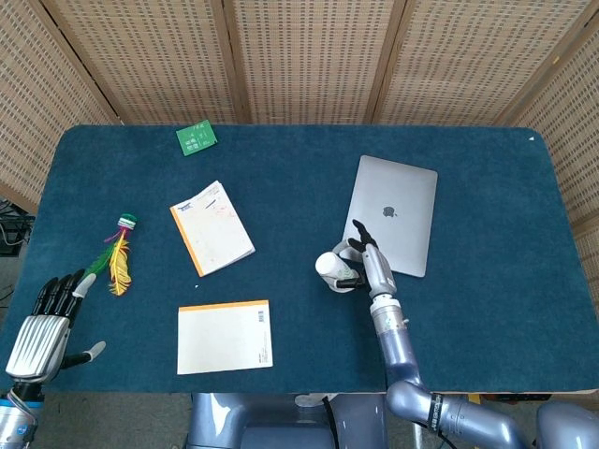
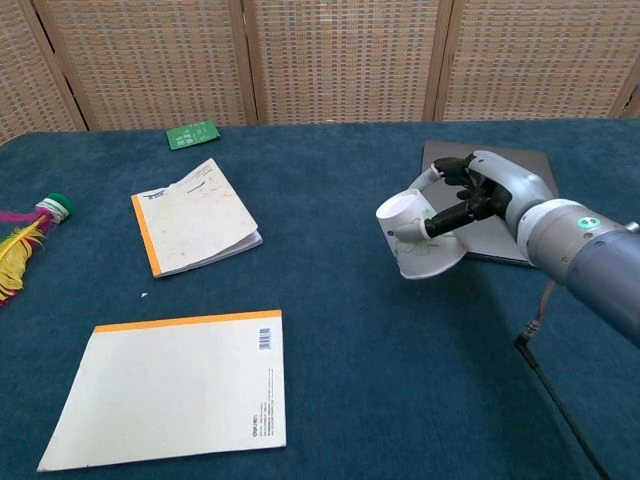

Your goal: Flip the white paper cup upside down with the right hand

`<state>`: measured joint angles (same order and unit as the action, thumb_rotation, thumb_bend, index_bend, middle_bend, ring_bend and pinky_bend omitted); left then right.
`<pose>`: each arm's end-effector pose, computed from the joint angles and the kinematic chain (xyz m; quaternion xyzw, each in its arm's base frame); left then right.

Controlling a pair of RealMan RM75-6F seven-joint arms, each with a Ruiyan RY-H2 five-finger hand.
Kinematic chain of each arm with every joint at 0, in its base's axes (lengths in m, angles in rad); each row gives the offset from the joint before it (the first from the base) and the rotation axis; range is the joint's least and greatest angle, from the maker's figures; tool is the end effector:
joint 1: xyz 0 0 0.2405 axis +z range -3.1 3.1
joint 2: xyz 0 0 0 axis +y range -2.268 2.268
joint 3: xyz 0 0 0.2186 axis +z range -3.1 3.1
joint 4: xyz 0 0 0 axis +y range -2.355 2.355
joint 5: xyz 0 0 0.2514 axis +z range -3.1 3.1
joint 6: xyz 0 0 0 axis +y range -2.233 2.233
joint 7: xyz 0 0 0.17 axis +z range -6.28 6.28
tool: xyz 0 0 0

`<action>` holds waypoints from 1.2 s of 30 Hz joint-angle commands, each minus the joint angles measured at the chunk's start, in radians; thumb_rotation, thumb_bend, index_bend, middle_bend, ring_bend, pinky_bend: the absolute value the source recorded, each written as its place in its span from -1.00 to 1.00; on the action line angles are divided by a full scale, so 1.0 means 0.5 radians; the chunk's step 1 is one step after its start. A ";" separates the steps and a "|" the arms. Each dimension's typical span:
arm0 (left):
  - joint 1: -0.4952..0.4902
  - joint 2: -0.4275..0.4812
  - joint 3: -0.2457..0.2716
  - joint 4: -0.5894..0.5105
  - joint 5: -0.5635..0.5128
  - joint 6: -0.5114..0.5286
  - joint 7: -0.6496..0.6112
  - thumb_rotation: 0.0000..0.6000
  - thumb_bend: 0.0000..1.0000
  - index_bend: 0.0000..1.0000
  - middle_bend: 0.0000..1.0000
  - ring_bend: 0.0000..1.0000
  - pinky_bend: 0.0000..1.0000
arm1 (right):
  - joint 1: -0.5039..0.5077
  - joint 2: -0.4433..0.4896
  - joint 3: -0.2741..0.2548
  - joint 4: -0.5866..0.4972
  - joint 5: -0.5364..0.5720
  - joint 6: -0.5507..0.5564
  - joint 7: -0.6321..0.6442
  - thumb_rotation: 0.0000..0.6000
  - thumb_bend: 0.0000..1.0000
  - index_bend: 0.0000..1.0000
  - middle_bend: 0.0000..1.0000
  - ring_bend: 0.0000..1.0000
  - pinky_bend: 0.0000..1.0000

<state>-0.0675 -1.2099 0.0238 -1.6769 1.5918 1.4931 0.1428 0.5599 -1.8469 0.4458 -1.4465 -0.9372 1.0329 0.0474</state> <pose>-0.2575 0.1809 0.0570 -0.6305 -0.3920 -0.3871 0.5467 -0.0954 -0.3506 -0.0874 0.4198 -0.6715 0.5159 0.3266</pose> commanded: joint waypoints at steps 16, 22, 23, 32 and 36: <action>0.001 0.000 -0.002 -0.003 -0.007 0.002 0.008 1.00 -0.68 -1.00 -1.00 -1.00 -1.00 | 0.015 -0.016 -0.092 0.147 0.020 0.008 -0.029 1.00 -0.46 0.02 -0.86 -1.00 -1.00; 0.009 0.013 -0.002 -0.017 0.006 0.027 0.000 1.00 -0.68 -1.00 -1.00 -1.00 -1.00 | -0.011 0.022 -0.117 0.117 0.036 0.035 -0.067 1.00 -0.46 -0.01 -0.89 -1.00 -1.00; 0.009 0.013 -0.003 -0.017 0.003 0.025 0.000 1.00 -0.68 -1.00 -1.00 -1.00 -1.00 | -0.021 0.037 -0.129 0.101 0.029 0.044 -0.075 1.00 -0.46 -0.01 -0.90 -1.00 -1.00; 0.009 0.016 -0.004 -0.017 0.003 0.026 -0.003 1.00 -0.68 -1.00 -1.00 -1.00 -1.00 | -0.135 0.208 -0.250 -0.082 -0.078 0.102 -0.073 1.00 -0.44 -0.30 -1.00 -1.00 -1.00; 0.012 0.019 -0.005 -0.016 0.007 0.036 -0.008 1.00 -0.68 -1.00 -1.00 -1.00 -1.00 | -0.187 0.304 -0.296 -0.195 -0.167 0.139 -0.044 1.00 -0.44 -0.41 -1.00 -1.00 -1.00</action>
<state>-0.0614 -1.2003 0.0212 -1.6852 1.5952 1.5112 0.1388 0.4802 -1.7129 0.3107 -1.5234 -1.0014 1.0929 0.0169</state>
